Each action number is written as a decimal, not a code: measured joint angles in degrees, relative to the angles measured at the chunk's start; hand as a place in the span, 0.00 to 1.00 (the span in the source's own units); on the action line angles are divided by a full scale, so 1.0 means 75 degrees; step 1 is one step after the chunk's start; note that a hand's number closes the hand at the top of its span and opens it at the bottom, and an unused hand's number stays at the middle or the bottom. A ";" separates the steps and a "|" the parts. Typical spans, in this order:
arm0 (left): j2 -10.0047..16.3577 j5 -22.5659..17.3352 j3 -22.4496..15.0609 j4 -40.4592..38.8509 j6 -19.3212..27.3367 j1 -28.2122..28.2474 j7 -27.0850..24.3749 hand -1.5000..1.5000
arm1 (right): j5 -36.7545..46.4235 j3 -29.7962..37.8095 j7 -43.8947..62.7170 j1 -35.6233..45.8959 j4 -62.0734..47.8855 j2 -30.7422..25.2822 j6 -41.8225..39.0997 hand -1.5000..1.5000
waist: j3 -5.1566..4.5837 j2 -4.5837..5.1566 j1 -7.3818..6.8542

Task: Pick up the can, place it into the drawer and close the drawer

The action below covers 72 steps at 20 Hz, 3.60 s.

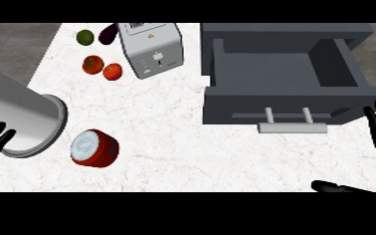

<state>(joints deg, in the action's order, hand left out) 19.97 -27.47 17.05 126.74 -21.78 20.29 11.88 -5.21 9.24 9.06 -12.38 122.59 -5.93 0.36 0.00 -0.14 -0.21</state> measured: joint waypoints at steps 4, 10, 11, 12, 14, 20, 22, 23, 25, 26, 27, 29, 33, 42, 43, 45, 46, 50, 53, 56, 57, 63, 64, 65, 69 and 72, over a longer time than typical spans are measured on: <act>0.0145 -0.0686 0.0671 0.0131 -0.0384 0.0191 0.0323 0.00 | -0.0299 0.0312 -0.0148 -0.0238 -0.0046 -0.0040 -0.0291 0.00 | 0.0002 0.0001 0.0003; 0.0129 -0.1714 0.1301 0.0309 -0.0449 0.0428 0.0933 0.00 | -0.1032 0.1070 -0.0546 -0.0734 -0.0145 -0.0249 -0.0972 0.00 | 0.0002 0.0001 0.0023; 0.0106 -0.1835 0.1329 0.0320 -0.0413 0.0405 0.1068 0.00 | -0.1113 0.1167 -0.0588 -0.0780 -0.0186 -0.0279 -0.1080 0.00 | 0.0003 0.0002 0.0025; 0.0135 -0.2026 0.1445 0.0259 -0.0392 0.0395 0.1185 0.00 | -0.1166 0.1212 -0.0588 -0.0889 -0.0104 -0.0267 -0.1159 0.00 | 0.0004 0.0003 0.0029; 0.0141 -0.2366 0.1524 0.0138 -0.0330 0.0359 0.1419 0.00 | -0.1386 0.1404 -0.0581 -0.0994 -0.0115 -0.0326 -0.1333 0.00 | 0.0003 0.0003 0.0035; 0.0162 -0.2971 0.1470 -0.0139 0.0129 -0.0120 0.2171 0.00 | -0.1729 0.1765 -0.0549 -0.1300 0.0117 -0.0288 -0.1685 0.00 | 0.0002 0.0008 0.0064; -0.0041 -0.2937 0.1312 -0.0146 0.0172 -0.0160 0.2287 0.00 | -0.1759 0.1851 -0.0686 -0.1435 0.0069 -0.0202 -0.1859 0.00 | 0.0000 0.0007 0.0062; -0.0092 -0.2940 0.1233 -0.0090 0.0296 -0.0215 0.2419 0.00 | -0.1804 0.1890 -0.0617 -0.1510 0.0168 -0.0167 -0.1889 0.00 | 0.0002 0.0009 0.0064; -0.0217 -0.2724 0.1077 -0.0296 0.0287 -0.0377 0.2451 0.00 | -0.1800 0.1937 -0.0691 -0.1517 0.0147 -0.0111 -0.1986 0.00 | 0.0001 0.0012 0.0067; -0.0284 -0.2580 0.0988 -0.0474 0.0274 -0.0519 0.2420 0.00 | -0.1906 0.2061 -0.0672 -0.1533 0.0156 -0.0161 -0.2064 0.00 | 0.0001 0.0012 0.0074; -0.0316 -0.2574 0.0949 -0.0522 0.0286 -0.0591 0.2495 0.00 | -0.1951 0.2134 -0.0669 -0.1514 0.0127 -0.0166 -0.2128 0.00 | 0.0000 0.0012 0.0070; -0.0459 -0.2262 0.0716 -0.0601 0.0505 -0.0865 0.2575 0.00 | -0.2047 0.2279 -0.0739 -0.1527 0.0032 -0.0165 -0.2294 0.00 | 0.0001 0.0014 0.0076; -0.0836 -0.1583 0.0361 -0.0831 0.0564 -0.1061 0.2464 0.00 | -0.2269 0.2647 -0.0693 -0.1493 -0.0123 -0.0262 -0.2550 0.00 | -0.0001 0.0013 0.0068; -0.1459 -0.0063 -0.0081 -0.2037 0.0064 -0.1216 0.1435 0.00 | -0.2632 0.3135 -0.0451 -0.1672 0.0158 -0.0077 -0.2973 0.00 | -0.0002 0.0014 0.0065; -0.1506 0.0086 -0.0085 -0.2184 0.0011 -0.1205 0.1282 0.00 | -0.2719 0.3233 -0.0454 -0.1759 0.0172 -0.0066 -0.3088 0.00 | -0.0003 0.0012 0.0068; -0.1649 0.0547 -0.0190 -0.2679 -0.0016 -0.1378 0.0863 0.00 | -0.2745 0.3333 -0.0491 -0.1747 0.0087 -0.0060 -0.3209 0.00 | -0.0002 0.0015 0.0078; -0.1721 0.0729 -0.0231 -0.2858 -0.0006 -0.1403 0.0704 0.00 | -0.2779 0.3417 -0.0501 -0.1710 0.0023 -0.0088 -0.3264 0.00 | -0.0003 0.0015 0.0075; -0.1818 0.1124 -0.0173 -0.3360 -0.0154 -0.1254 0.0093 0.00 | -0.2757 0.3552 -0.0384 -0.1621 0.0047 -0.0010 -0.3334 0.00 | -0.0003 0.0014 0.0059; -0.1792 0.1526 -0.0046 -0.4250 -0.0230 -0.1509 -0.0642 0.00 | -0.2621 0.3526 -0.0368 -0.1524 -0.0005 0.0095 -0.3391 0.00 | -0.0003 0.0017 0.0063; -0.1823 0.1768 -0.0008 -0.4734 -0.0162 -0.1647 -0.1029 0.00 | -0.2597 0.3551 -0.0267 -0.1478 0.0116 0.0198 -0.3451 0.00 | -0.0002 0.0017 0.0061; -0.1705 0.1791 0.0127 -0.5111 -0.0205 -0.1798 -0.1218 0.00 | -0.2627 0.3600 -0.0258 -0.1528 0.0150 0.0218 -0.3489 0.00 | -0.0004 0.0018 0.0072; -0.1455 0.2201 0.0351 -0.6511 -0.0418 -0.1938 -0.2335 0.00 | -0.2556 0.3715 -0.0254 -0.1523 0.0237 0.0431 -0.3677 0.00 | -0.0004 0.0017 0.0070; -0.1449 0.2269 0.0347 -0.6710 -0.0390 -0.2011 -0.2444 0.00 | -0.2635 0.3808 -0.0228 -0.1539 0.0221 0.0402 -0.3740 0.00 | -0.0004 0.0017 0.0070; -0.1423 0.2279 0.0348 -0.6753 -0.0413 -0.1997 -0.2491 0.00 | -0.2742 0.3899 -0.0132 -0.1530 0.0239 0.0369 -0.3750 0.00 | -0.0003 0.0016 0.0068; -0.1243 0.2463 0.0395 -0.7656 -0.0584 -0.2179 -0.3052 0.00 | -0.3044 0.4152 0.0055 -0.1552 0.0340 0.0317 -0.3866 0.00 | -0.0002 0.0017 0.0075; -0.1220 0.2701 0.0362 -0.8414 -0.0614 -0.2303 -0.3641 0.00 | -0.3091 0.4247 0.0117 -0.1611 0.0430 0.0378 -0.3994 0.00 | -0.0003 0.0018 0.0079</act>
<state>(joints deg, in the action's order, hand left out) 10.82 -7.21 19.77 63.64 -26.39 3.02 -15.43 -28.39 41.09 9.93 -24.46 125.82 -3.10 -29.59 -0.02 -0.01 0.38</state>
